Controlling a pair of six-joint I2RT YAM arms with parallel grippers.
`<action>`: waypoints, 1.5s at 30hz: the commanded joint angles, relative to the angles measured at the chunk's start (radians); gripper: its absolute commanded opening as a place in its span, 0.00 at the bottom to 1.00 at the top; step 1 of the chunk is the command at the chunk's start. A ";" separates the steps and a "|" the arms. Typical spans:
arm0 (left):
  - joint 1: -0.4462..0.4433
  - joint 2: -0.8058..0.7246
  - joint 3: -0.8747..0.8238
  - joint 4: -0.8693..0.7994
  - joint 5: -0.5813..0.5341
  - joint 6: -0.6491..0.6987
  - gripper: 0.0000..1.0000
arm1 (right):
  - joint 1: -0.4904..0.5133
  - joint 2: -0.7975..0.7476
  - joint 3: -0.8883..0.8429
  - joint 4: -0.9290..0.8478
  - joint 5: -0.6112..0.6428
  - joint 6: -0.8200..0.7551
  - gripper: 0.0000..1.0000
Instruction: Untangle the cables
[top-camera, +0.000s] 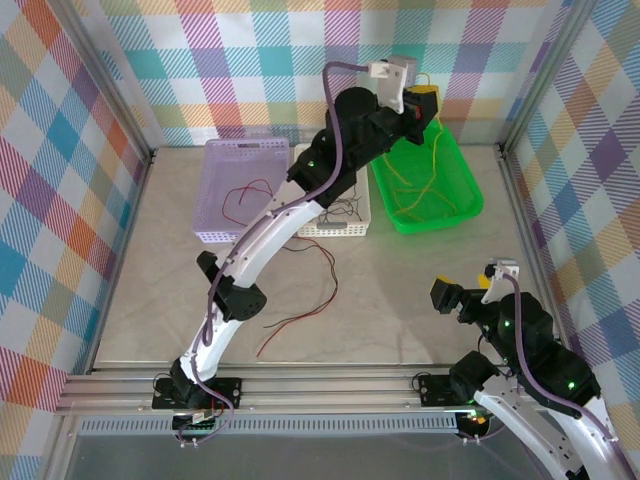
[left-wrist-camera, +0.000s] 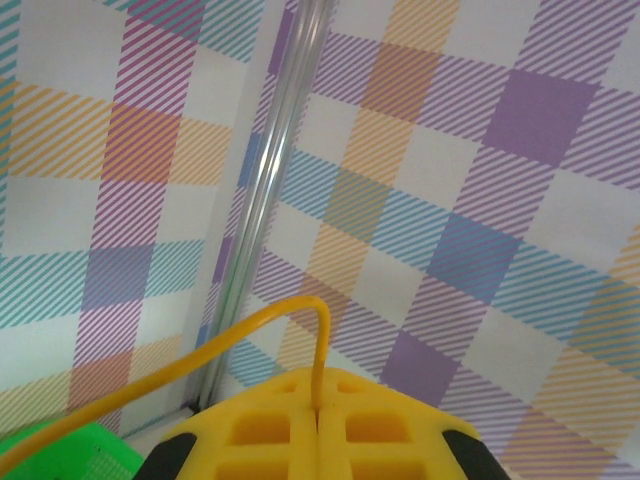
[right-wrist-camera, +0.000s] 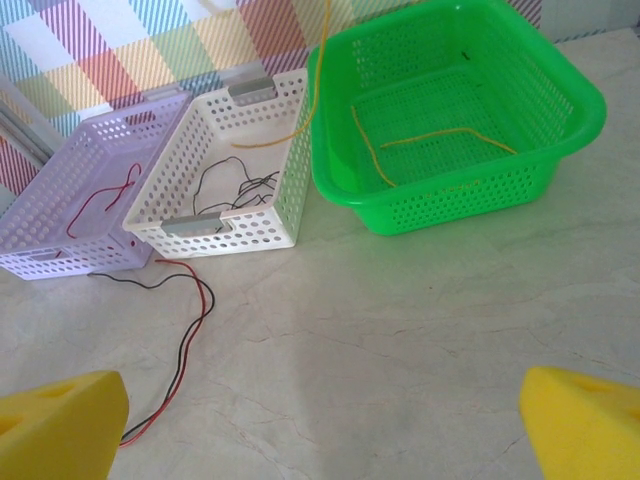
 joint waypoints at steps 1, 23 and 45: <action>0.020 0.067 0.036 0.190 0.011 -0.027 0.00 | 0.001 -0.014 -0.012 0.039 -0.018 0.013 1.00; 0.102 0.411 0.138 0.541 -0.074 -0.138 0.00 | 0.000 -0.003 -0.024 0.064 -0.062 0.000 1.00; 0.030 0.555 0.138 0.536 -0.090 -0.187 0.00 | 0.000 -0.012 -0.024 0.066 -0.081 -0.002 1.00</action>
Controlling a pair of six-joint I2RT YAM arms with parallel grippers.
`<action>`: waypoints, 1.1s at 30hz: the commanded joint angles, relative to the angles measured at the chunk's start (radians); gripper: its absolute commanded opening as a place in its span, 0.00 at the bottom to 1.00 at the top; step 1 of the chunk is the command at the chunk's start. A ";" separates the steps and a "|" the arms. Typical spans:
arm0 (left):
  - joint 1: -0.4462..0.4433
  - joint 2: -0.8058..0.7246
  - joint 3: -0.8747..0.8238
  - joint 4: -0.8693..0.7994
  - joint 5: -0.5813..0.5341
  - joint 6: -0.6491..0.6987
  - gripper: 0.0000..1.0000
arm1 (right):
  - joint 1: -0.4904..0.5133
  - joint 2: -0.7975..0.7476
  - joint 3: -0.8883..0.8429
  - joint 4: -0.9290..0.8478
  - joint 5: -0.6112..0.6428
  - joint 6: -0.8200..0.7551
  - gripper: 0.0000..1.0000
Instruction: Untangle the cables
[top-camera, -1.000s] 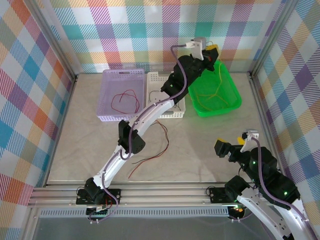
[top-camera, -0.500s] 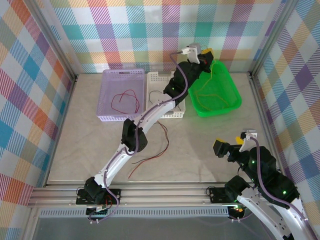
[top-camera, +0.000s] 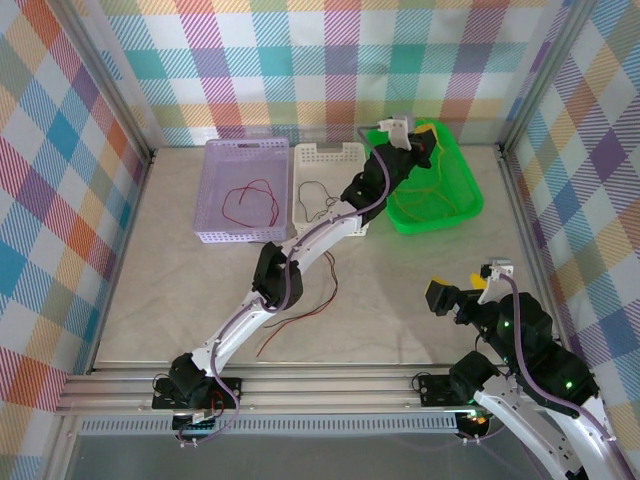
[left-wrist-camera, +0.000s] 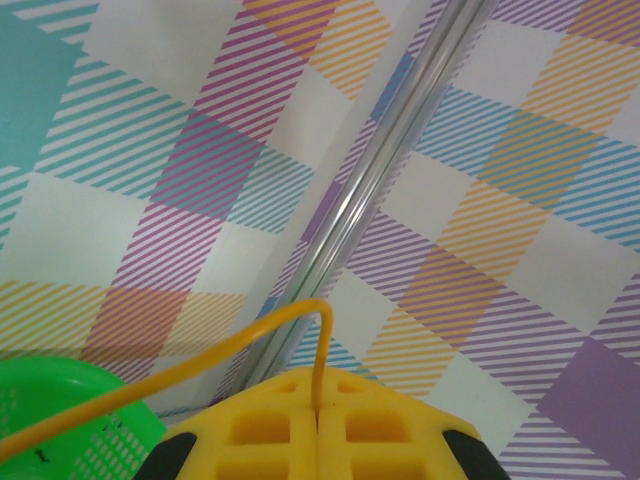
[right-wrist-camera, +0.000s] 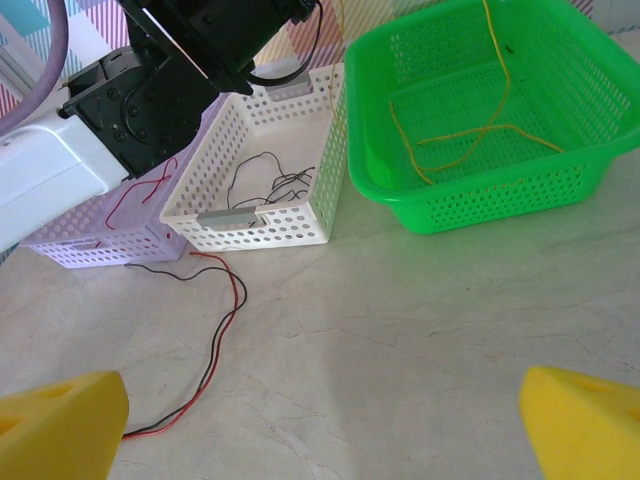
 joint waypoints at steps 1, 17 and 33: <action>-0.031 0.017 0.033 0.022 0.002 -0.005 0.00 | 0.000 -0.003 -0.005 0.028 -0.014 0.000 1.00; -0.070 0.081 0.030 -0.193 0.026 0.005 0.00 | 0.000 -0.003 -0.004 0.026 -0.009 0.002 1.00; -0.056 -0.084 0.030 -0.362 0.087 0.092 1.00 | 0.000 0.006 0.011 0.009 0.029 0.016 1.00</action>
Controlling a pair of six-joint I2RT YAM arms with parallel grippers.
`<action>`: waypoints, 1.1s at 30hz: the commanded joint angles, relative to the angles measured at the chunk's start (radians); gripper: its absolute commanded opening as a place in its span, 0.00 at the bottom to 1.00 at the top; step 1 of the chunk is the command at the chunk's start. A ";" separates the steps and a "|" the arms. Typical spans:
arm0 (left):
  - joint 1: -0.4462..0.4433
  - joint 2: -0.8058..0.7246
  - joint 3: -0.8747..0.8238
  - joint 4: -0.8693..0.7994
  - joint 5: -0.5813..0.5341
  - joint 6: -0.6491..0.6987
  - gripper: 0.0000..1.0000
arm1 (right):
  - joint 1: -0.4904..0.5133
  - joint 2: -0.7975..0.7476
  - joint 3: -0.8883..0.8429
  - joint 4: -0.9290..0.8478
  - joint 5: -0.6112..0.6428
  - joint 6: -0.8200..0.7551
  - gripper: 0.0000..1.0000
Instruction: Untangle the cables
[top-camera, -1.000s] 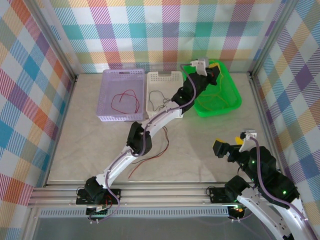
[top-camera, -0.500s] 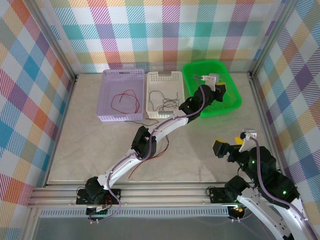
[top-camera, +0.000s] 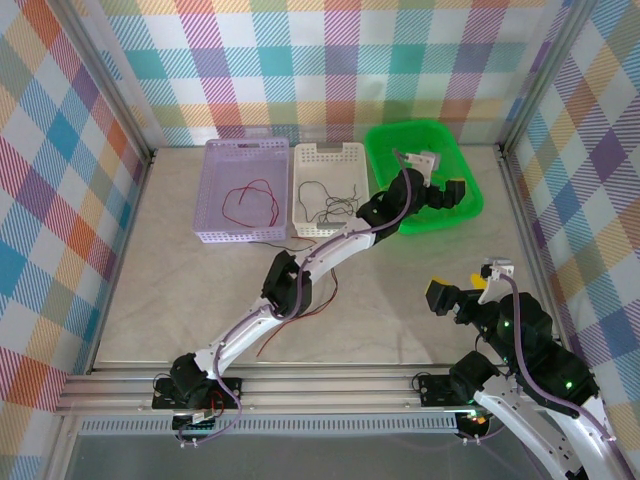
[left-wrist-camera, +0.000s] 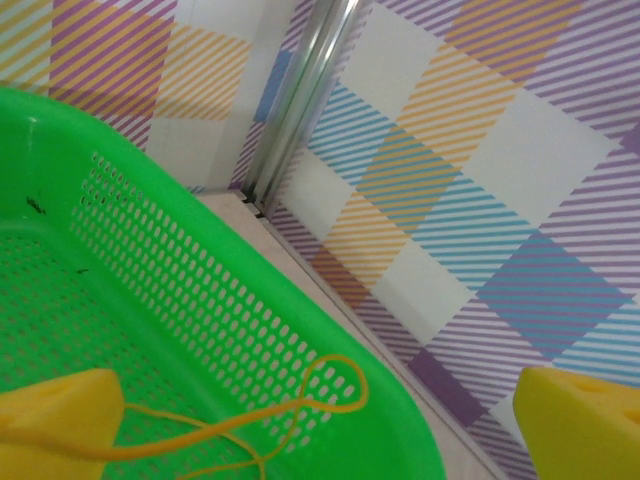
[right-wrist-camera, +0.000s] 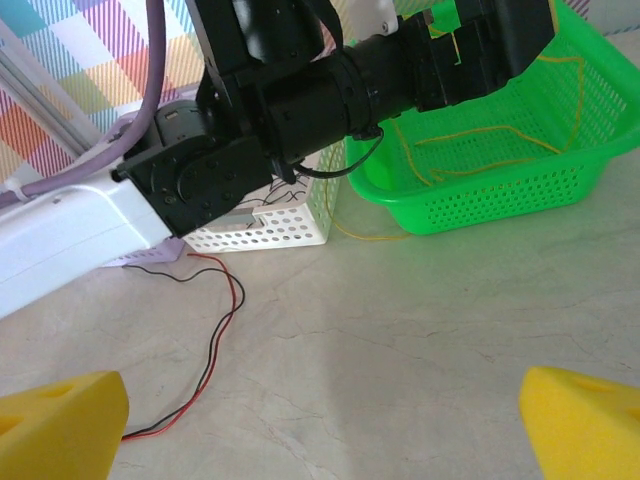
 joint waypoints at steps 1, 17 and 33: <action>0.009 -0.162 0.029 -0.051 0.035 0.050 1.00 | 0.000 0.015 0.019 0.002 0.028 0.018 1.00; 0.011 -0.350 -0.004 -0.313 0.062 0.012 1.00 | 0.000 0.128 0.174 -0.100 0.032 0.075 1.00; -0.008 -0.388 -0.005 -0.424 0.094 -0.048 1.00 | -0.041 0.377 0.246 0.168 0.132 -0.096 1.00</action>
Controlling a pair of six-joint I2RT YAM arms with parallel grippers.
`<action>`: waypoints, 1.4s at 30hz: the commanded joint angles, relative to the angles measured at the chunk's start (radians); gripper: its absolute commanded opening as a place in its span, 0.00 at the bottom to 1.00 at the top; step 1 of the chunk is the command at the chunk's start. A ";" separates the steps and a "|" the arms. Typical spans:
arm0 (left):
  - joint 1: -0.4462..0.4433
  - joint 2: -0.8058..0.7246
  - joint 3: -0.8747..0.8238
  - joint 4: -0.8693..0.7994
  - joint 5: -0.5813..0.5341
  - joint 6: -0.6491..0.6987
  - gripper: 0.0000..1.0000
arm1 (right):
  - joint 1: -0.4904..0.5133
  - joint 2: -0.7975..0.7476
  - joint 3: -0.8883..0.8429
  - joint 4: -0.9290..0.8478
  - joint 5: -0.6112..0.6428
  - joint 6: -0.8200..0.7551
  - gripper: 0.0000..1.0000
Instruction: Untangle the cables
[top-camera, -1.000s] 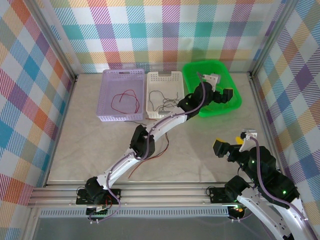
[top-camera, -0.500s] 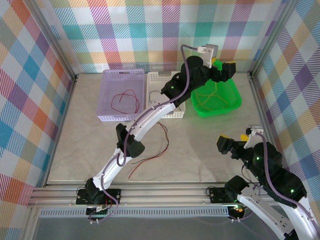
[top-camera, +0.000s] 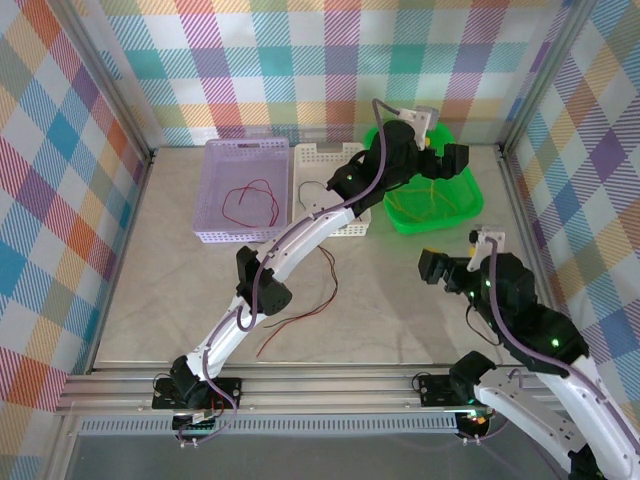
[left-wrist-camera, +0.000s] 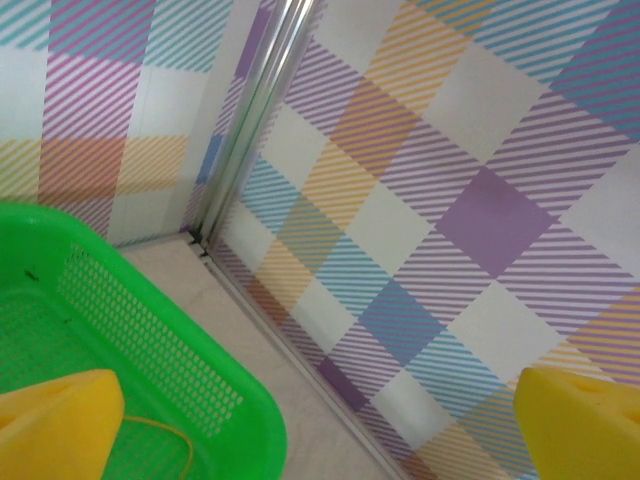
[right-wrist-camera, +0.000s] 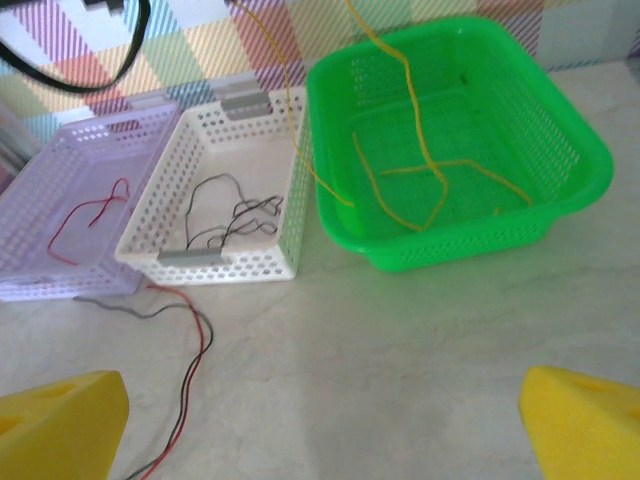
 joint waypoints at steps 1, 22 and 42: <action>-0.007 -0.042 0.005 -0.075 0.023 -0.024 1.00 | -0.051 0.062 0.067 0.114 0.009 -0.059 1.00; 0.090 -0.150 0.006 -0.348 0.168 -0.232 1.00 | -0.494 0.149 -0.224 0.616 -0.420 0.026 1.00; 0.104 -0.796 -0.837 -0.322 -0.251 0.196 1.00 | -0.598 0.550 0.193 0.239 -0.507 0.131 1.00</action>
